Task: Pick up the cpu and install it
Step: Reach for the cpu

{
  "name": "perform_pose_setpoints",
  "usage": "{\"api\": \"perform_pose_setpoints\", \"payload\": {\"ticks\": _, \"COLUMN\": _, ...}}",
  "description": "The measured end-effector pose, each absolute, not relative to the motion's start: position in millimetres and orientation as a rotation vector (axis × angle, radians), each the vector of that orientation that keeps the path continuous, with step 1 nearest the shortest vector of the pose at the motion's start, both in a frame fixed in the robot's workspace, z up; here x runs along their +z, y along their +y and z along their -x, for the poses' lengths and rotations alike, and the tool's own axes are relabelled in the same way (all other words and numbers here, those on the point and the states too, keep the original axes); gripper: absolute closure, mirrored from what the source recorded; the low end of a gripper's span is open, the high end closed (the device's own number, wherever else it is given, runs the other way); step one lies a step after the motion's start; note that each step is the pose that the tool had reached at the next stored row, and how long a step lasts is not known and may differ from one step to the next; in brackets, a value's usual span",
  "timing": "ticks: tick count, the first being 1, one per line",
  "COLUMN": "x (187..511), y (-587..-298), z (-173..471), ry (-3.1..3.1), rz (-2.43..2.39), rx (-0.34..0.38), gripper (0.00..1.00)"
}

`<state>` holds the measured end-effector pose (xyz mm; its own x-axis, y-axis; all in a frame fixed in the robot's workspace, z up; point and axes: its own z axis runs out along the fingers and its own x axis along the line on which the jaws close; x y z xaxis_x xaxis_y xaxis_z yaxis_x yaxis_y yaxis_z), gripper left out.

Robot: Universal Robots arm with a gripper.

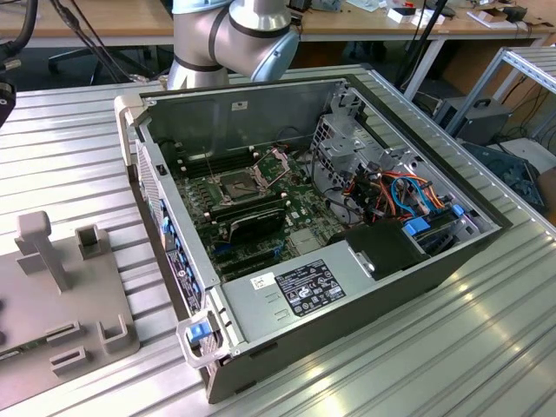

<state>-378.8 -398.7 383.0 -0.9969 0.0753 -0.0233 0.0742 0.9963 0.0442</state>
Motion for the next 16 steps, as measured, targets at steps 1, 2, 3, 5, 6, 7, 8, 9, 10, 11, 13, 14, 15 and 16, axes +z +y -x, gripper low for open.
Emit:
{"api": "perform_pose_setpoints", "payload": {"ticks": 1, "x": 383, "y": -399, "z": 379, "ry": 3.115, "rz": -0.117, "rx": 0.067, "gripper": 0.89}}
{"api": "perform_pose_setpoints", "payload": {"ticks": 2, "x": 383, "y": -399, "z": 379, "ry": 3.116, "rz": -0.117, "rx": 0.067, "gripper": 0.89}}
{"api": "perform_pose_setpoints", "payload": {"ticks": 3, "x": 382, "y": -399, "z": 379, "ry": 3.12, "rz": -0.117, "rx": 0.067, "gripper": 0.89}}
{"api": "perform_pose_setpoints", "payload": {"ticks": 5, "x": 381, "y": -399, "z": 379, "ry": 3.129, "rz": -0.118, "rx": 0.067, "gripper": 0.89}}
{"api": "perform_pose_setpoints", "payload": {"ticks": 6, "x": 381, "y": -399, "z": 379, "ry": 3.134, "rz": -0.118, "rx": 0.067, "gripper": 0.89}}
{"api": "perform_pose_setpoints", "payload": {"ticks": 7, "x": 380, "y": -399, "z": 379, "ry": 3.139, "rz": -0.118, "rx": 0.066, "gripper": 0.89}}
{"api": "perform_pose_setpoints", "payload": {"ticks": 8, "x": 380, "y": -399, "z": 379, "ry": 3.144, "rz": -0.119, "rx": 0.066, "gripper": 0.89}}
{"api": "perform_pose_setpoints", "payload": {"ticks": 9, "x": 379, "y": -399, "z": 379, "ry": 3.147, "rz": -0.119, "rx": 0.066, "gripper": 0.89}}
{"api": "perform_pose_setpoints", "payload": {"ticks": 10, "x": 379, "y": -399, "z": 379, "ry": 3.147, "rz": -0.119, "rx": 0.066, "gripper": 0.89}}
{"api": "perform_pose_setpoints", "payload": {"ticks": 11, "x": 379, "y": -399, "z": 379, "ry": 3.147, "rz": -0.119, "rx": 0.066, "gripper": 0.89}}
{"api": "perform_pose_setpoints", "payload": {"ticks": 13, "x": 379, "y": -399, "z": 379, "ry": 3.147, "rz": -0.119, "rx": 0.066, "gripper": 0.89}}
{"api": "perform_pose_setpoints", "payload": {"ticks": 14, "x": 379, "y": -399, "z": 379, "ry": 3.147, "rz": -0.119, "rx": 0.066, "gripper": 0.89}}
{"api": "perform_pose_setpoints", "payload": {"ticks": 15, "x": 377, "y": -399, "z": 379, "ry": 3.147, "rz": -0.119, "rx": 0.066, "gripper": 0.89}}
{"api": "perform_pose_setpoints", "payload": {"ticks": 16, "x": 367, "y": -399, "z": 382, "ry": 3.147, "rz": -0.119, "rx": 0.066, "gripper": 0.89}}
